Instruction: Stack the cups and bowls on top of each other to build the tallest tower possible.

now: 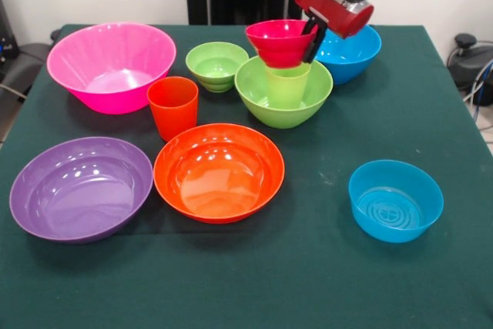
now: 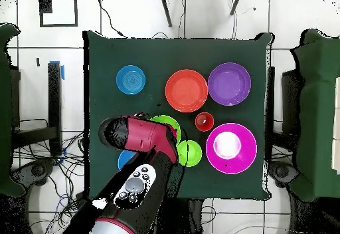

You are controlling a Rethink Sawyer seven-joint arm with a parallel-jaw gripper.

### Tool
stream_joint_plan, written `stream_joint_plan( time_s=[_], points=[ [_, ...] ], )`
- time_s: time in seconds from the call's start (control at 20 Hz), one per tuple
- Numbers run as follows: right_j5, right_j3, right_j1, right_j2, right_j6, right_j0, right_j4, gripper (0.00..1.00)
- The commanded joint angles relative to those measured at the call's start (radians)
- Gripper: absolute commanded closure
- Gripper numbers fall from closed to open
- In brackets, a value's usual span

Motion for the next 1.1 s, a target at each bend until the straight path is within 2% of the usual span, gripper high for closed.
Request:
stream_joint_plan(
  time_s=[0.05,1.1],
  points=[
    [-0.072,-0.023,0.053,0.109,0.151,0.012,0.017,1.0],
    [-0.057,-0.004,0.061,0.128,0.151,0.023,0.046,1.0]
  ],
)
